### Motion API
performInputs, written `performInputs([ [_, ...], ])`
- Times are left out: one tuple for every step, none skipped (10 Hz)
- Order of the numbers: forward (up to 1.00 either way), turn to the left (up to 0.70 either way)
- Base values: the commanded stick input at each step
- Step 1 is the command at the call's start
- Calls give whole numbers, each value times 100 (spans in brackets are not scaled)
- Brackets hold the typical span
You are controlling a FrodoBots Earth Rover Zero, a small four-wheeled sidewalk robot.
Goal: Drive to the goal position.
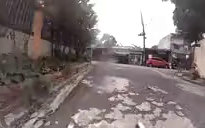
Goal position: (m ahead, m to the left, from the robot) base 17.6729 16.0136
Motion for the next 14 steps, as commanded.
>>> performInputs([
  [70,-14],
  [70,-11],
  [70,-4],
  [70,-2],
  [43,-1],
  [7,0],
  [6,0],
  [6,0],
  [6,0],
  [6,0],
  [6,0],
  [6,0],
  [6,0],
  [6,0],
])
